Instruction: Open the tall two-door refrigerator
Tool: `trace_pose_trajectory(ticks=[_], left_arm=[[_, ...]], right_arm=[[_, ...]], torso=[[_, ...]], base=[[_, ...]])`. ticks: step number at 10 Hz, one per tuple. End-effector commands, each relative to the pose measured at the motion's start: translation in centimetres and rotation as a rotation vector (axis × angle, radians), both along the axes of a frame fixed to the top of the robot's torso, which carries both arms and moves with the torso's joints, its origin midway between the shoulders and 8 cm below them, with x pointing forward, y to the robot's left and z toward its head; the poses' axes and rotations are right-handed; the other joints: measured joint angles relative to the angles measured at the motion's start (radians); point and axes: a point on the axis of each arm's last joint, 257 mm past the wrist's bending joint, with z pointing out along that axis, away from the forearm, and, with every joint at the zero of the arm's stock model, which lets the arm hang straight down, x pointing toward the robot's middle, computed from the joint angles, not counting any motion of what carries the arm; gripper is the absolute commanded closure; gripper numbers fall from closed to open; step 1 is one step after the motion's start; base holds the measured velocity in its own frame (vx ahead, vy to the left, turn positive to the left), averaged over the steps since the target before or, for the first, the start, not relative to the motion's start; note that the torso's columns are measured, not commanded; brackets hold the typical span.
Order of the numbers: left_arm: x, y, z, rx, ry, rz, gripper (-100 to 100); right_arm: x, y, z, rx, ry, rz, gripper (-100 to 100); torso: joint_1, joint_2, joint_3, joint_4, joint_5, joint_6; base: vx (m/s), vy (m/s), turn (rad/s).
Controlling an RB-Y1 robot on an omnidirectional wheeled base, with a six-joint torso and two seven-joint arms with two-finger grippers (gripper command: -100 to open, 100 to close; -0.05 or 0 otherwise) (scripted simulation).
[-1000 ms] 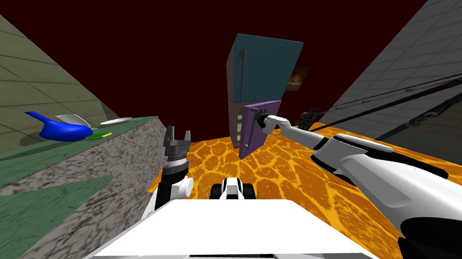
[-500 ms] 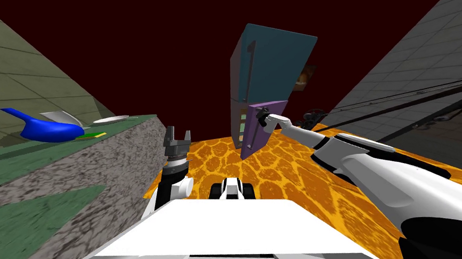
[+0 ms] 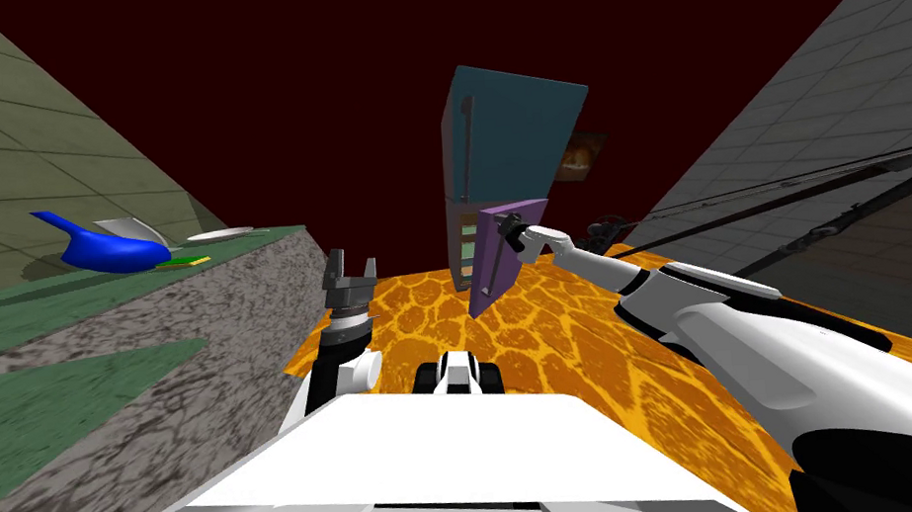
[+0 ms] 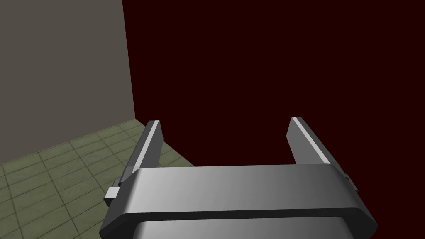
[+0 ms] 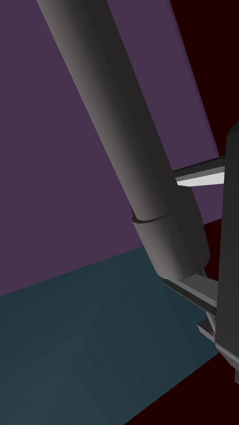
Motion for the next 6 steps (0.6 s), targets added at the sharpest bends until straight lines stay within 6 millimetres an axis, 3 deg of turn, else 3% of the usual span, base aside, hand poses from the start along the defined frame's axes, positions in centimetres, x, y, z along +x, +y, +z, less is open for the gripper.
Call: trace_pose_trajectory(ticks=[1,4,5,6], left_arm=[[0.0,0.0,0.0,0.000,0.000,0.000,0],[0.0,0.0,0.0,0.000,0.000,0.000,0],[0.0,0.0,0.0,0.000,0.000,0.000,0],[0.0,0.0,0.0,0.000,0.000,0.000,0]], right_arm=[[-0.7,3.0,-0.2,-0.004,0.008,0.081,100],[-1.7,6.4,-0.3,-0.008,0.012,0.176,100],[-1.3,5.5,0.4,-0.008,0.001,0.148,100],[-1.8,6.9,0.2,-0.008,0.004,0.187,100]], torso=[[0.001,-0.002,-0.001,0.001,0.001,-0.001],[0.006,0.000,0.000,0.000,0.002,-0.002],[0.006,0.002,0.001,-0.001,0.002,-0.003],[0.014,-0.002,-0.001,0.000,0.004,-0.003]], base=[[-0.165,-0.317,0.010],[-0.123,-0.305,-0.007],[-0.058,-0.147,0.006],[-0.015,-0.159,-0.021]])
